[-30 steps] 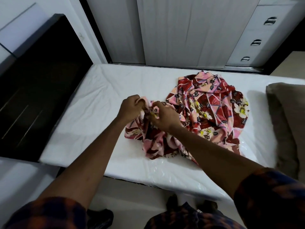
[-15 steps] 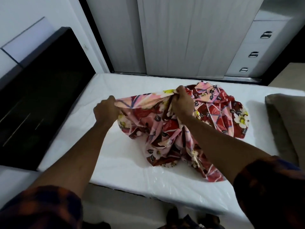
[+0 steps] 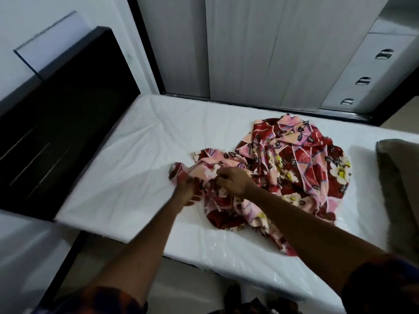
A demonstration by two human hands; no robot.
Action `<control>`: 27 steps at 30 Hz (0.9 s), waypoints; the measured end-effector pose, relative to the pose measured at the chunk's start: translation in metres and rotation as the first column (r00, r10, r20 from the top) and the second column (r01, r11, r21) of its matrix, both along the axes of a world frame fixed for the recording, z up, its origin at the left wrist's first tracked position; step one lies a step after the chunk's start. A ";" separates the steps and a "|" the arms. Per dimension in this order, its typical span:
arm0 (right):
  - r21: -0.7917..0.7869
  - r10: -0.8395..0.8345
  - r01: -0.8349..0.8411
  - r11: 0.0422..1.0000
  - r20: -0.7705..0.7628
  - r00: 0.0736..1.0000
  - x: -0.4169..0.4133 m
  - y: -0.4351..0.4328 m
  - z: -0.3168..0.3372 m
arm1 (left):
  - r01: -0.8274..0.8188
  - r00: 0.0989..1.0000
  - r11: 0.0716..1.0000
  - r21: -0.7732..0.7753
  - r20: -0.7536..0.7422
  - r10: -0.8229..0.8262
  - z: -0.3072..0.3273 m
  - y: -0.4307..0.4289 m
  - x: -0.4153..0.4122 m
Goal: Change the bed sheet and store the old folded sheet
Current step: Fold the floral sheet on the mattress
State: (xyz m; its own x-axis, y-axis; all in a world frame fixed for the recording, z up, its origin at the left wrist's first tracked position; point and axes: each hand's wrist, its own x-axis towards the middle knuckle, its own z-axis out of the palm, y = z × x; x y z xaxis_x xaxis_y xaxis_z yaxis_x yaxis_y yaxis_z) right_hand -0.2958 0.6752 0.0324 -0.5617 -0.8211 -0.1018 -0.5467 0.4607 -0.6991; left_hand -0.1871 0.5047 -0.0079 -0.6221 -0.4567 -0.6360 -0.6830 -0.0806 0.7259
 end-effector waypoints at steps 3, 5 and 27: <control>0.241 0.265 -0.254 0.937 -0.011 0.964 0.035 0.004 -0.025 | -0.233 0.970 0.934 0.271 0.130 0.204 -0.031 0.031 0.029; 0.340 0.350 -0.333 0.879 0.013 0.937 0.057 0.010 -0.045 | -0.357 0.934 0.847 0.393 0.141 0.328 -0.046 0.036 0.041; 0.575 -0.311 0.199 0.794 0.103 0.945 0.033 0.176 -0.126 | 0.201 0.955 0.773 -0.601 -0.054 -0.290 -0.129 0.126 0.076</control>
State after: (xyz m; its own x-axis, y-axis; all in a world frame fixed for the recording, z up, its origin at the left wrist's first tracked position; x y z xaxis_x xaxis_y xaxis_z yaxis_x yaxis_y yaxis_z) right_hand -0.2627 0.8513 -0.0937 -0.6676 -0.4237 -0.6121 -0.2427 0.9012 -0.3592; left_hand -0.1116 0.6308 -0.1370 -0.8235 -0.5313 -0.1988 -0.5119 0.5449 0.6641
